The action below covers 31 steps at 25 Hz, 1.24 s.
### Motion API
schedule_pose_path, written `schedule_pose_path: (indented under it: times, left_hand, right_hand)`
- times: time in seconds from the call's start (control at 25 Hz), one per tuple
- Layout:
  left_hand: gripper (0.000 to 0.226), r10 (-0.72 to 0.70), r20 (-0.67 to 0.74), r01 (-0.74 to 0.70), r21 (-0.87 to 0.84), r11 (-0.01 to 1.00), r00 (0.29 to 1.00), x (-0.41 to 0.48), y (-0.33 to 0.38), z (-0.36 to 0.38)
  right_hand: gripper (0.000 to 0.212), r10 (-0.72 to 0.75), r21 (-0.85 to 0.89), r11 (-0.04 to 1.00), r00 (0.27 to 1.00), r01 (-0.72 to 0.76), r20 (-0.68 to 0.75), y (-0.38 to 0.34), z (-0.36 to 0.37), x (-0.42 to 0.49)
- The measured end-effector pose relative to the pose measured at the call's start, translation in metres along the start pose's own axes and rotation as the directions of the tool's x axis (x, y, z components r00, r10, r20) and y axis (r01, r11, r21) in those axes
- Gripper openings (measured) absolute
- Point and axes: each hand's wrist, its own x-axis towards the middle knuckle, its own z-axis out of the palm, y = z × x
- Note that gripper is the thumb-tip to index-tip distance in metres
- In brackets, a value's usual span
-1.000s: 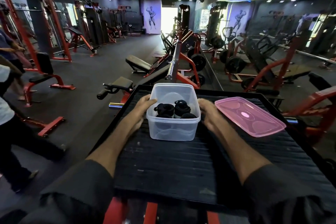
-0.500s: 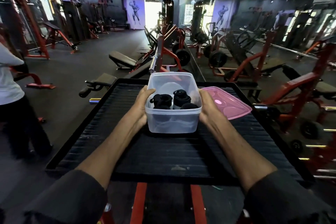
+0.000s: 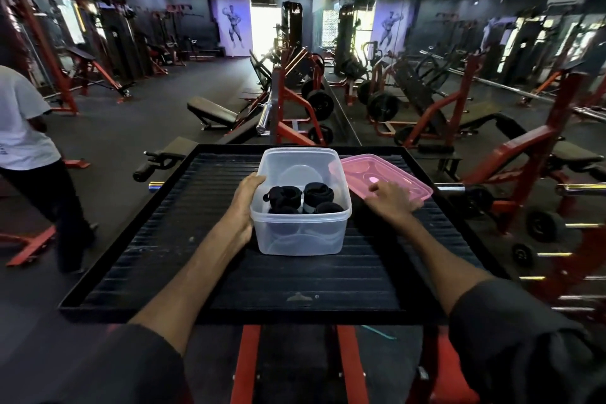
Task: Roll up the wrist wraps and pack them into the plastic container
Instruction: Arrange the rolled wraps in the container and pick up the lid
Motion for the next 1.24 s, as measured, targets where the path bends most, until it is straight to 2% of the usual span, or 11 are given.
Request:
schedule_pose_path:
  times: [0.12,0.2,0.28,0.44,0.52,0.6,0.68,0.84,0.96,1.04,1.24]
  left_hand:
    - [0.059,0.005,-0.013,-0.005,0.013,1.000,1.000,-0.001,-0.004,0.000]
    - [0.068,0.001,-0.035,-0.001,0.005,1.000,0.999,-0.001,-0.003,0.001]
    - [0.075,-0.008,-0.040,0.008,0.006,1.000,0.999,0.001,-0.002,0.001]
    - [0.059,-0.022,-0.039,0.023,0.034,0.999,0.999,0.005,0.002,-0.004]
    - [0.036,-0.010,-0.053,0.012,0.047,0.999,0.999,0.007,0.007,-0.004]
    - [0.021,0.009,-0.112,-0.003,0.053,0.999,0.994,0.009,0.015,0.000]
    - [0.029,0.048,-0.155,-0.038,0.069,0.997,0.987,0.009,0.025,0.009]
    - [0.030,0.201,-0.118,-0.176,0.190,0.966,0.973,0.007,0.045,0.034]
    - [0.023,0.261,-0.032,-0.249,0.213,0.945,0.965,0.009,0.056,0.047]
    - [0.040,0.231,-0.007,-0.225,0.196,0.954,0.973,0.009,0.059,0.052]
    - [0.023,0.057,-0.039,-0.054,0.079,0.995,0.998,0.008,0.099,0.076]
  right_hand:
    - [0.036,-0.051,-0.403,0.911,0.994,0.086,0.098,0.018,-0.004,0.007]
    - [0.028,-0.153,-0.431,0.886,0.985,0.171,0.076,0.022,0.002,0.011]
    - [0.015,-0.230,-0.333,0.914,0.972,0.232,0.044,0.019,0.006,0.015]
    - [0.021,-0.061,0.216,0.973,0.994,0.078,-0.086,0.000,-0.005,0.019]
    - [0.026,0.005,0.544,0.836,0.991,0.069,-0.132,-0.016,-0.028,0.018]
    - [0.019,0.105,0.815,0.579,0.988,0.034,-0.116,-0.036,-0.064,0.020]
    - [0.015,0.169,0.955,0.296,0.985,-0.020,-0.032,-0.056,-0.098,0.024]
    - [0.010,0.143,0.999,-0.035,0.989,-0.024,0.029,-0.094,-0.141,0.014]
    - [0.008,0.025,0.994,-0.108,0.999,-0.028,0.031,-0.125,-0.166,-0.013]
    - [0.013,-0.043,0.981,-0.190,0.999,-0.023,0.016,-0.145,-0.178,-0.030]
    - [0.010,-0.222,0.809,-0.565,0.974,-0.163,0.041,-0.169,-0.170,-0.051]
